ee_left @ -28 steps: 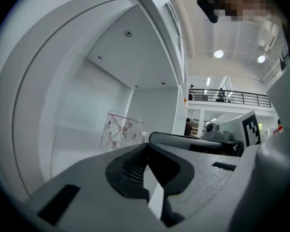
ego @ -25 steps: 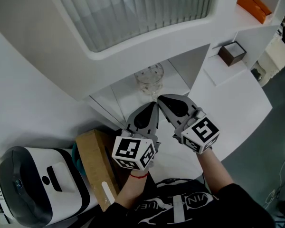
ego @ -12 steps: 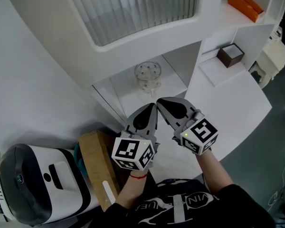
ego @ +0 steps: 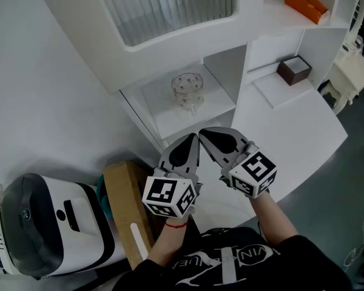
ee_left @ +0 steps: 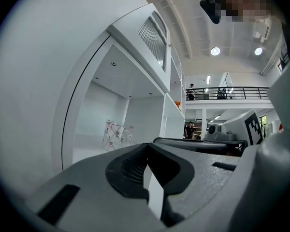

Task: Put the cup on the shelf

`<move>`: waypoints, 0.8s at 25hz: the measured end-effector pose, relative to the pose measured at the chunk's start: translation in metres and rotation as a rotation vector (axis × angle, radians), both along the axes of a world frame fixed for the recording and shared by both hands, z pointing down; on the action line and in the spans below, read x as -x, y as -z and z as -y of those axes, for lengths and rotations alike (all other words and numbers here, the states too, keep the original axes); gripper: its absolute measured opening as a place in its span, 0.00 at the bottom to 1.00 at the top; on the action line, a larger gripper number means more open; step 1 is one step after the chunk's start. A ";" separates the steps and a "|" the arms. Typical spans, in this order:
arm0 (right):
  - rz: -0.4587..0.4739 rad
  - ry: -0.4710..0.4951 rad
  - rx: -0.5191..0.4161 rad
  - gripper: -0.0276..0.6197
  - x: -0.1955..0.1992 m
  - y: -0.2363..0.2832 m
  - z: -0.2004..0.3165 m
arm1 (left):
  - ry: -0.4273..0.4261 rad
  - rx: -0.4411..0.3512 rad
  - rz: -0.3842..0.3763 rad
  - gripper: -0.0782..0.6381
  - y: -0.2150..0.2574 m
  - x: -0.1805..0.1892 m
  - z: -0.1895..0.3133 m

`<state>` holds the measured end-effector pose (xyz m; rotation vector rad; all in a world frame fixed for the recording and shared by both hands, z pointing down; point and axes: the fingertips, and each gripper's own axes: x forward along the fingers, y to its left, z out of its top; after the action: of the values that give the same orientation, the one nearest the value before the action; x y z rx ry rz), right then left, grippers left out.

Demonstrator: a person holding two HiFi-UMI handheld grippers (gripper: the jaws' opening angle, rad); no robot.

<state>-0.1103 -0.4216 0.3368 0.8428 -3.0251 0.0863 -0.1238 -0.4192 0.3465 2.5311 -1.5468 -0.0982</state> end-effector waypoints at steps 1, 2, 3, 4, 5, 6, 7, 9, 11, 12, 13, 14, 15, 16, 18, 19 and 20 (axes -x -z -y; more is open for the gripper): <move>0.000 0.007 -0.002 0.05 0.000 0.001 -0.004 | 0.005 -0.001 0.001 0.12 0.000 0.000 -0.004; 0.000 0.013 -0.003 0.05 -0.001 0.001 -0.009 | 0.011 -0.003 0.002 0.12 0.000 -0.001 -0.008; 0.000 0.017 -0.002 0.05 -0.002 0.001 -0.013 | 0.016 -0.006 0.004 0.12 0.000 -0.001 -0.012; -0.001 0.022 -0.001 0.05 -0.003 0.000 -0.018 | 0.020 -0.008 0.007 0.12 0.000 -0.002 -0.016; -0.003 0.029 -0.001 0.05 -0.004 -0.001 -0.023 | 0.024 -0.010 0.010 0.12 -0.001 -0.003 -0.020; -0.005 0.035 0.001 0.05 -0.005 -0.002 -0.028 | 0.029 -0.010 0.014 0.12 -0.002 -0.005 -0.025; -0.008 0.039 0.004 0.05 -0.007 -0.004 -0.033 | 0.033 -0.009 0.015 0.12 -0.004 -0.007 -0.030; -0.009 0.043 0.012 0.05 -0.013 -0.007 -0.043 | 0.040 -0.008 0.017 0.12 -0.006 -0.012 -0.040; -0.006 0.046 0.019 0.05 -0.018 -0.009 -0.052 | 0.044 -0.006 0.021 0.12 -0.008 -0.017 -0.050; -0.005 0.049 0.021 0.05 -0.020 -0.009 -0.057 | 0.047 -0.005 0.023 0.12 -0.008 -0.020 -0.054; -0.005 0.052 0.022 0.05 -0.023 -0.009 -0.062 | 0.050 -0.004 0.024 0.12 -0.009 -0.022 -0.059; -0.005 0.057 0.022 0.05 -0.025 -0.009 -0.067 | 0.054 -0.004 0.026 0.12 -0.009 -0.024 -0.064; -0.005 0.060 0.022 0.05 -0.027 -0.009 -0.072 | 0.057 -0.004 0.027 0.12 -0.009 -0.027 -0.069; -0.004 0.064 0.023 0.05 -0.030 -0.010 -0.077 | 0.061 -0.005 0.029 0.12 -0.009 -0.029 -0.074; -0.004 0.071 0.026 0.05 -0.034 -0.011 -0.086 | 0.068 -0.005 0.031 0.12 -0.010 -0.033 -0.084; -0.004 0.075 0.027 0.05 -0.036 -0.012 -0.091 | 0.072 -0.005 0.031 0.12 -0.011 -0.035 -0.089; -0.004 0.080 0.028 0.05 -0.037 -0.013 -0.096 | 0.077 -0.005 0.031 0.12 -0.011 -0.036 -0.093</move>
<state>-0.0730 -0.3254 0.3496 0.7181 -3.0415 0.1268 -0.0876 -0.3257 0.3577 2.4884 -1.6582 -0.0729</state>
